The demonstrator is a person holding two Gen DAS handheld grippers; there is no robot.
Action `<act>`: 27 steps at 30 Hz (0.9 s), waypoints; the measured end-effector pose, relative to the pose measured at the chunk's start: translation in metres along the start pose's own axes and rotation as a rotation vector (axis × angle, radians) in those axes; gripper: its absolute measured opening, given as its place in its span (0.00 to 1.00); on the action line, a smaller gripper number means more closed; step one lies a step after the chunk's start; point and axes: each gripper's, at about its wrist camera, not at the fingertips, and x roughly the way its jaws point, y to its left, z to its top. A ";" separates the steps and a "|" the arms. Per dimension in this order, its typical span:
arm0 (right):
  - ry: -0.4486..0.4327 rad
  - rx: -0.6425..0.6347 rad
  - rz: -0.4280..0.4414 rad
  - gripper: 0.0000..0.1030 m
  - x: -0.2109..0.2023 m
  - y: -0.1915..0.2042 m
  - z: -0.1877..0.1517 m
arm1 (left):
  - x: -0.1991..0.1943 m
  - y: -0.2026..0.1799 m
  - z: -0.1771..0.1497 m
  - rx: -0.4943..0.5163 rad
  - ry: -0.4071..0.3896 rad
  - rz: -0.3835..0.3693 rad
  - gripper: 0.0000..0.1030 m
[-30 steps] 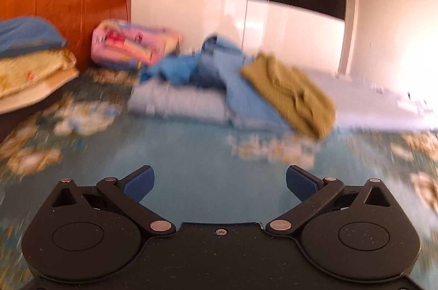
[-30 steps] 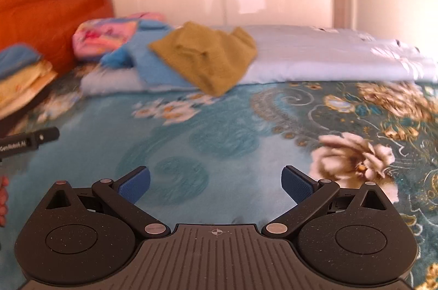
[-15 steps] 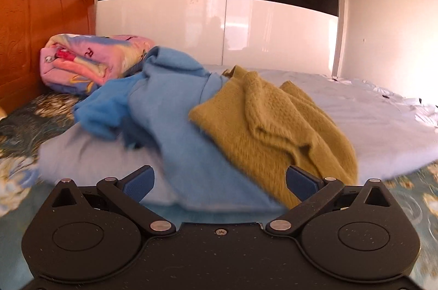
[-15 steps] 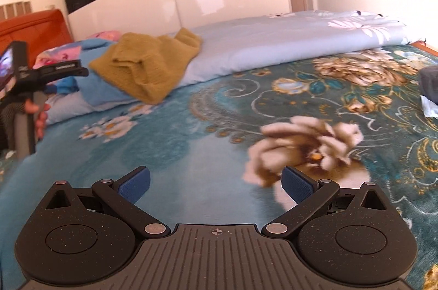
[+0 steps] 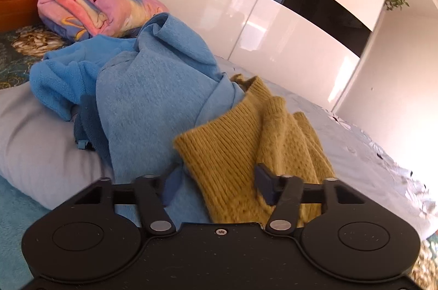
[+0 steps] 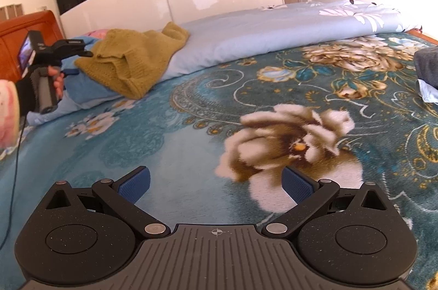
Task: Fold clothes
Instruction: 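Grasp the yellow sweater with the left gripper and lift it off the pile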
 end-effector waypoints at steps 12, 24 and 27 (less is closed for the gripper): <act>0.016 0.010 0.003 1.00 0.014 -0.004 -0.006 | -0.008 -0.016 -0.007 0.059 -0.049 -0.061 0.11; 0.013 0.009 0.028 1.00 0.015 -0.007 -0.008 | 0.002 -0.010 -0.011 0.089 -0.036 -0.031 0.20; 0.011 0.010 0.030 1.00 0.015 -0.008 -0.008 | 0.009 -0.019 -0.011 0.097 -0.039 -0.008 0.21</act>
